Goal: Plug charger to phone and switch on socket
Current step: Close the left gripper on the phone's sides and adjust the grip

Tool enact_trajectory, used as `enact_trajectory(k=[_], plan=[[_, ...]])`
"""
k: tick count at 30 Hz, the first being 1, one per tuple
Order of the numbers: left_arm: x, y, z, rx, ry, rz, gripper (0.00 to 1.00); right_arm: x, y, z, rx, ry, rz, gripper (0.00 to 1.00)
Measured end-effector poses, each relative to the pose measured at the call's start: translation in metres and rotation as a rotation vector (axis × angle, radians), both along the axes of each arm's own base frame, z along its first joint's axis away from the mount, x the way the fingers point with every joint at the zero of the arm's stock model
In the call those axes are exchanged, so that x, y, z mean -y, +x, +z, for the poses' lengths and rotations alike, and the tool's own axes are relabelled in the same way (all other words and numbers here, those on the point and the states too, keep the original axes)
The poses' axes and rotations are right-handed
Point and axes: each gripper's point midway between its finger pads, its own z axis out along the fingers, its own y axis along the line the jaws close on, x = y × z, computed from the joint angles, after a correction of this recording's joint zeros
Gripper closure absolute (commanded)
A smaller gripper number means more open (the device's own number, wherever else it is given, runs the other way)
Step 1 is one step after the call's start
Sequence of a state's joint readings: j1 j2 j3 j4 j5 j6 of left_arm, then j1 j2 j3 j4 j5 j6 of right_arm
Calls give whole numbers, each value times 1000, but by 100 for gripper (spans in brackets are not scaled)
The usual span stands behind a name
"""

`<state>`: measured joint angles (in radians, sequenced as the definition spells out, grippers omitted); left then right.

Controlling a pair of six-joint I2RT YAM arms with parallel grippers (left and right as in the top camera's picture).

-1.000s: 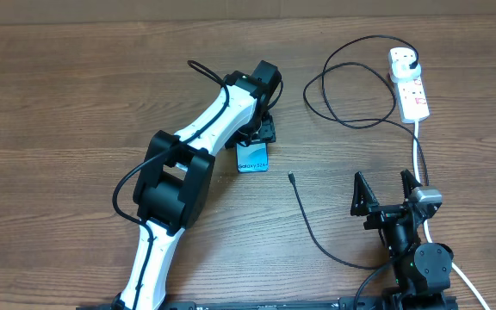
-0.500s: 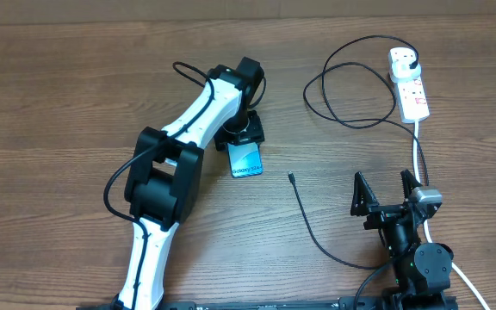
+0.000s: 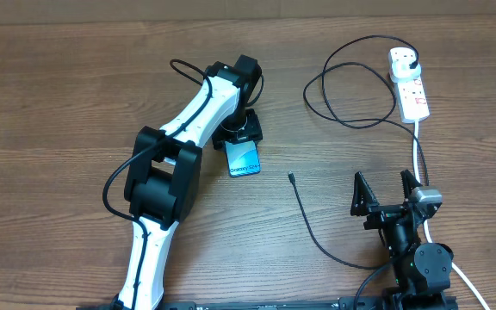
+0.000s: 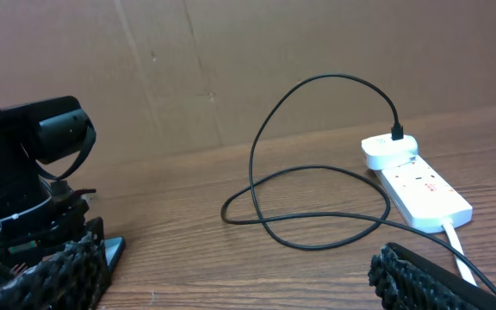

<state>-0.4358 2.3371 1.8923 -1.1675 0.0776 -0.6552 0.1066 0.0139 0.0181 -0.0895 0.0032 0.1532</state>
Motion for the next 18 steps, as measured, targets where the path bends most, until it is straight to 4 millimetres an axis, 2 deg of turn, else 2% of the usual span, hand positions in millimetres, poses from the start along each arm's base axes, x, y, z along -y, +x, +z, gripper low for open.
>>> enact_trajectory(k=[6, 9, 18], plan=[[-4, 1, -2, 20, 61, -17, 22, 0, 0, 0, 0, 0, 0, 0], [-2, 0, -2, 39, 95, -35, 17, 0, 0, 0, 0, 0, 0, 0], [-2, -1, -1, 66, 151, -42, 14, 0, 0, 0, -1, 0, 0, 0]])
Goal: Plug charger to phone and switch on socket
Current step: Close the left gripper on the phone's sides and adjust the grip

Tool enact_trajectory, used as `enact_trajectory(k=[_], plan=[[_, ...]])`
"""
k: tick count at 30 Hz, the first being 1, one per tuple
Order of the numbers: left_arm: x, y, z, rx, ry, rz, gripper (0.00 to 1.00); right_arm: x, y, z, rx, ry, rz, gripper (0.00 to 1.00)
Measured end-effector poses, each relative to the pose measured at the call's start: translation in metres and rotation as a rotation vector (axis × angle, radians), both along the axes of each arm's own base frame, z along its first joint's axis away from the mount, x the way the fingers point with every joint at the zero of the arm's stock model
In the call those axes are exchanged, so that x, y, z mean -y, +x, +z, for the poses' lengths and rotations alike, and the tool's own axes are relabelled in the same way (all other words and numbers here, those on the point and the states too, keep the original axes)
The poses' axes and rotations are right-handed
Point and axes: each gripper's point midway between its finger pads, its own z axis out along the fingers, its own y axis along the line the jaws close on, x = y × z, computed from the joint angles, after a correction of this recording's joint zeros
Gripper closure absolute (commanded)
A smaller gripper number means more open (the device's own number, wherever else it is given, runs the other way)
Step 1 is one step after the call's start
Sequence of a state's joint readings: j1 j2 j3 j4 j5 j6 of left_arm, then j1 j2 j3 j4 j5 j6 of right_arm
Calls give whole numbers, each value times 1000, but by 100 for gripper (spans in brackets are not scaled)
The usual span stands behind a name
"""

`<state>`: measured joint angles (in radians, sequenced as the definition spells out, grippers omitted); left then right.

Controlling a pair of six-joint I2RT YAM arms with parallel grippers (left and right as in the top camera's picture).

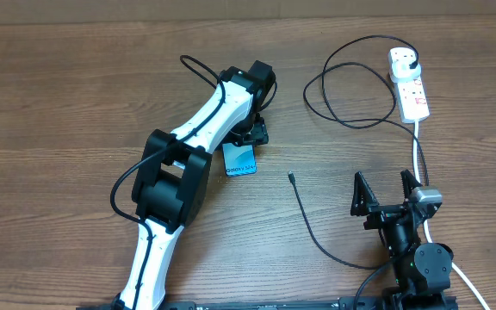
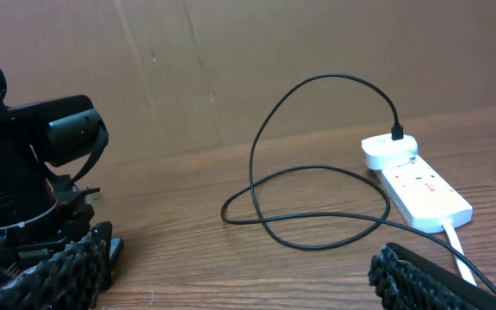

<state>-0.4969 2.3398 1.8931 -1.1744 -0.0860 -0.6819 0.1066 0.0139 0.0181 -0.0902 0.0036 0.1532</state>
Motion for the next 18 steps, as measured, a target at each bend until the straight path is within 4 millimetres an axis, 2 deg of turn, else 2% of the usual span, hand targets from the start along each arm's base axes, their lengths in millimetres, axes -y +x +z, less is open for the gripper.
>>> enact_trajectory(k=[4, 7, 11, 18], plan=[[-1, 0, 1, 1, 9, -1, 5, 0, 0, 0, 1, 0, 0, 0], [-2, 0, 1, 3, 13, 0, 3, 0, 0, 0, 1, 0, 0, 0], [-1, 1, 0, 12, 4, 0, 2, 0, 0, 0, 0, 0, 0, 0], [6, 3, -3, 25, -43, 3, 7, 0, 0, 0, 1, 0, 0, 0]])
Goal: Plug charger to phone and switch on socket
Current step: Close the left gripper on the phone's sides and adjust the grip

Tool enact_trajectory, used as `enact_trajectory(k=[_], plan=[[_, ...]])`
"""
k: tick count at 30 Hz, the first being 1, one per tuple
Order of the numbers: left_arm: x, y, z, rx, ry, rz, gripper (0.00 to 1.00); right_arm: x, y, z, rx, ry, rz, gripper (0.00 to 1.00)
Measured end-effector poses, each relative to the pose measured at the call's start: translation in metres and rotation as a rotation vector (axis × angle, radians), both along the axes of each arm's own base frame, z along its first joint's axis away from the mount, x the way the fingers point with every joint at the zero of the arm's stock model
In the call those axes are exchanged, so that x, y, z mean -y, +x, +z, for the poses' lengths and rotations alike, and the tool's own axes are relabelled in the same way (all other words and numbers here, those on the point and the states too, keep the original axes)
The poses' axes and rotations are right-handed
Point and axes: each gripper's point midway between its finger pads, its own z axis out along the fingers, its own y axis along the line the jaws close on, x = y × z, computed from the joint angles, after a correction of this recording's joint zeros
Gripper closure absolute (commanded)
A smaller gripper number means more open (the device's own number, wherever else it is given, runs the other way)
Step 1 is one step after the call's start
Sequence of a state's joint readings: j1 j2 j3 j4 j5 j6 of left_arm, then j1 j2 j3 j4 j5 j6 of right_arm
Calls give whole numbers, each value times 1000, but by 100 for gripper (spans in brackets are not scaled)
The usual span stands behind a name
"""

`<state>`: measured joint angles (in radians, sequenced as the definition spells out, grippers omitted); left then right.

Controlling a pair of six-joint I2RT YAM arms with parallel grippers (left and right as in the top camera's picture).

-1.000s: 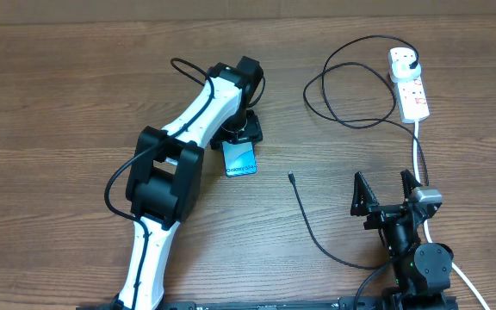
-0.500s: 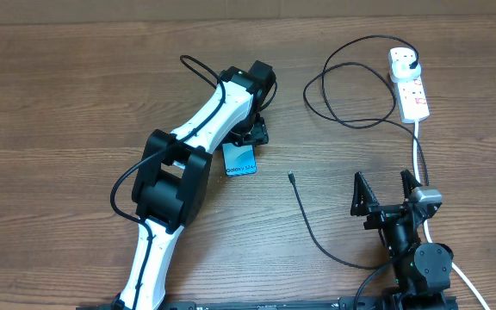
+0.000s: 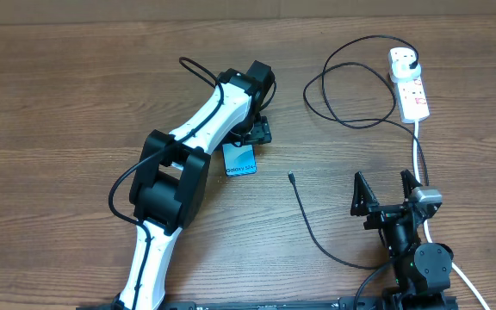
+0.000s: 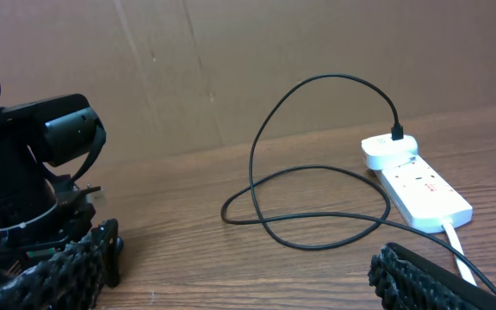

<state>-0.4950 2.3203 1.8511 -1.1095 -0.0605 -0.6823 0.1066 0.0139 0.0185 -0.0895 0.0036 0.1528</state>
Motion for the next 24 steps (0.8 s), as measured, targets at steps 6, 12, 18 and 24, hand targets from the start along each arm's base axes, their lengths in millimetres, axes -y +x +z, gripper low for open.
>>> enact_trajectory(k=[6, 12, 18, 24], plan=[[3, 0, -1, 1, -22, 3, 9, 0, 0, 0, 0, 1, 0, 0], [2, -2, -3, -3, -34, 11, 7, 0, 0, 0, 0, 0, 0, 0], [0, -2, -5, -7, -72, 37, 11, 0, 0, 0, -1, 0, 0, 0], [-1, -3, -5, -10, -72, 34, 12, 0, 0, 0, 0, 0, 0, 0]])
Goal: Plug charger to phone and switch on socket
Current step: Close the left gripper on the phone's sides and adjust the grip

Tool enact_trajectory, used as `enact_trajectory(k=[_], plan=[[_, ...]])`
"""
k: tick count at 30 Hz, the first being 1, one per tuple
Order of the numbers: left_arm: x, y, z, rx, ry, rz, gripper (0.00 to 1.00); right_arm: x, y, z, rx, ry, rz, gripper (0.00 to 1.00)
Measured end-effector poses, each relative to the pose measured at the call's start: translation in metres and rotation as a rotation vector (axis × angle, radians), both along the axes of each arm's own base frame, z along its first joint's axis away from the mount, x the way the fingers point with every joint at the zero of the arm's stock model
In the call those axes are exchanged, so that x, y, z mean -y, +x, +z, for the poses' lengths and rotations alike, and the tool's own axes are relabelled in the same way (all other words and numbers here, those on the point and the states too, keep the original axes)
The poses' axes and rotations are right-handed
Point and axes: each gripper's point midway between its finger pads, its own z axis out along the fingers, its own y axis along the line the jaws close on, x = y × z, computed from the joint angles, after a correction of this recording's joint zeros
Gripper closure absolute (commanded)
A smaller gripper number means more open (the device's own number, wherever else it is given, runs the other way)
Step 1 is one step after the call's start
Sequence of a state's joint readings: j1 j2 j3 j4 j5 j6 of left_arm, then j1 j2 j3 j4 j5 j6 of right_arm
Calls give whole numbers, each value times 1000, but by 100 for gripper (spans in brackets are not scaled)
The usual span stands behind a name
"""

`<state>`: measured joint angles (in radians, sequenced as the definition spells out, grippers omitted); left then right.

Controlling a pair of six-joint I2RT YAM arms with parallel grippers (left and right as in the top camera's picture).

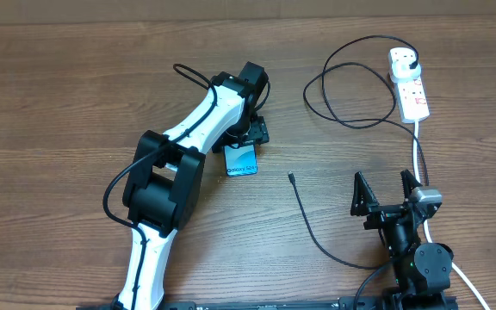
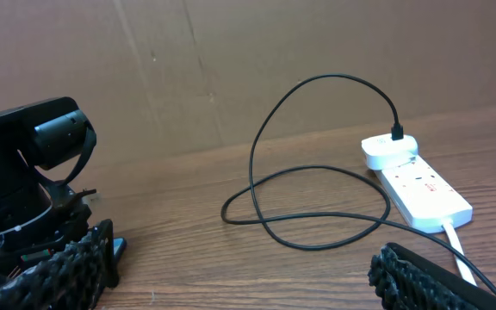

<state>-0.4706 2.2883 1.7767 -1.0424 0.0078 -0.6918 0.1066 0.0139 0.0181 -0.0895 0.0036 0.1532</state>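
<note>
A blue-screened phone (image 1: 242,160) lies flat on the wooden table (image 1: 76,103); in the right wrist view only its corner (image 2: 120,246) shows. My left gripper (image 1: 251,133) sits low over the phone's far end, its fingers (image 2: 102,251) beside the phone's edge; its grip is hidden. A white socket strip (image 1: 412,93) lies at the back right with the charger plug (image 1: 402,58) in it. The black cable (image 1: 351,120) loops and ends in a free connector (image 1: 290,177) right of the phone. My right gripper (image 1: 387,191) stands open and empty near the front edge.
A brown cardboard wall (image 2: 231,69) closes off the far side of the table. The socket strip's white lead (image 1: 418,146) runs down past my right gripper. The cable's tail (image 1: 317,241) curves across the table between the phone and my right arm.
My left arm's elbow and wrist have shifted a little to the left, and the gripper stays over the phone's far end. The phone, cable and right gripper have not moved.
My left gripper was over the far end of the phone, which lay slightly turned. Then the arm had swung right and the phone sat a little further left. After that only small shifts of the left arm show, and the right gripper stayed open in place.
</note>
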Motion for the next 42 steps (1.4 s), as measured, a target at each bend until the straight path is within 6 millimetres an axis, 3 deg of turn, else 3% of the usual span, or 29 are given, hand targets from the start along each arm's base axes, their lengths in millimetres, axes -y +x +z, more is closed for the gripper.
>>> enact_trajectory(k=[15, 25, 42], plan=[[0, -2, 0, -6, 0, -10, 17, 0, 0, 0, 0, 0, 0, 0], [0, -1, 0, -4, -5, -9, 25, 0, 0, 0, 0, 0, 0, 0], [0, -3, 1, -13, -6, -9, 28, 0, 0, 0, 0, 0, 0, 0]])
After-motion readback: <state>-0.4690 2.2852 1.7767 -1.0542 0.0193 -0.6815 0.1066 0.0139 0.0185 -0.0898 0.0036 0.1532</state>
